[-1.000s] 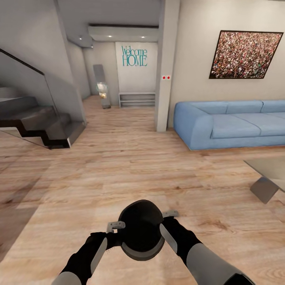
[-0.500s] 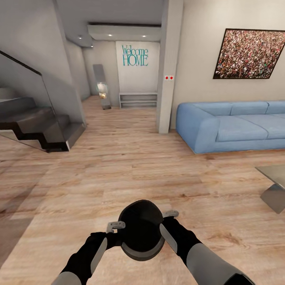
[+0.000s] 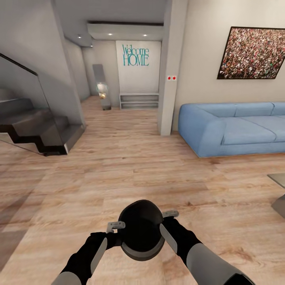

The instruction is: Place each of the two pumpkins and all three candles from the living room inside a cabinet in the living room (use any cabinet), then make sure every cabinet is closed, and position the cauldron so it is next to a table in the living room.

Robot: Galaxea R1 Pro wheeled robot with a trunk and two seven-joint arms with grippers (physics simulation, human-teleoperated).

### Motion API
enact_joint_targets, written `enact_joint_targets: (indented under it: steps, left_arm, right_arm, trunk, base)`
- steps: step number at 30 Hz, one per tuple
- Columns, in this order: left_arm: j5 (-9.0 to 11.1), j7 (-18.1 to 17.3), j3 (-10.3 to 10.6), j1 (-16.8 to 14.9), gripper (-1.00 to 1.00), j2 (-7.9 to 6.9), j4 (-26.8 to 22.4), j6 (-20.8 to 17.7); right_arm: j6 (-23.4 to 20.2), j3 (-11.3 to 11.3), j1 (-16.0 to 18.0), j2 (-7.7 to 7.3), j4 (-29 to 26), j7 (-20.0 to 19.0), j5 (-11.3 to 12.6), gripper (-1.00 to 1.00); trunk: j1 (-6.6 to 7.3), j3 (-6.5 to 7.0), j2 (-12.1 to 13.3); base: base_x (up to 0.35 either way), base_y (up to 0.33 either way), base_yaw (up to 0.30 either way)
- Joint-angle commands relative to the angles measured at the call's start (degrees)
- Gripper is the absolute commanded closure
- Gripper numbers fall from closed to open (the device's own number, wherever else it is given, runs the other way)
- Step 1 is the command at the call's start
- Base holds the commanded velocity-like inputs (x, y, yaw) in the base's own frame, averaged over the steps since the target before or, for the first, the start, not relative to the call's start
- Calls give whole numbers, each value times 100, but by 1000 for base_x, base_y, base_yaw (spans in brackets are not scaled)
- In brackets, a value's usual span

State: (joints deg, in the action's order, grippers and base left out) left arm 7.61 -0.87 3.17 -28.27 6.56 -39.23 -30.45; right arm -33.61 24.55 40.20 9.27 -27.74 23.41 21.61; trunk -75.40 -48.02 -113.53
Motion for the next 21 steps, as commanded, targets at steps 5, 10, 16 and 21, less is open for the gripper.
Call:
enact_joint_targets:
  steps: [5, 10, 16, 21]
  left_arm:
    - [222, -10, 17, -3, 100, 4, -5, -31]
    - [221, -10, 15, -3, 100, 3, -5, -31]
    - [215, -11, 17, -3, 100, 3, -5, -31]
    - [214, -10, 17, -3, 100, 3, -5, -31]
  right_arm:
    - [47, 41, 5, 40, -197, -91, 197, 100]
    - [47, 42, 5, 40, -197, -91, 198, 100]
    - [47, 41, 5, 40, -197, -91, 196, 100]
    - [47, 47, 5, 41, -197, -91, 195, 100]
  trunk:
    - [-2, -5, -3]
    - [-2, -5, -3]
    - [-2, -5, -3]
    - [-2, -5, -3]
  base:
    - [253, 37, -78]
    - [126, 3, -240]
    - [13, 0, -257]
    - [1, 0, -258]
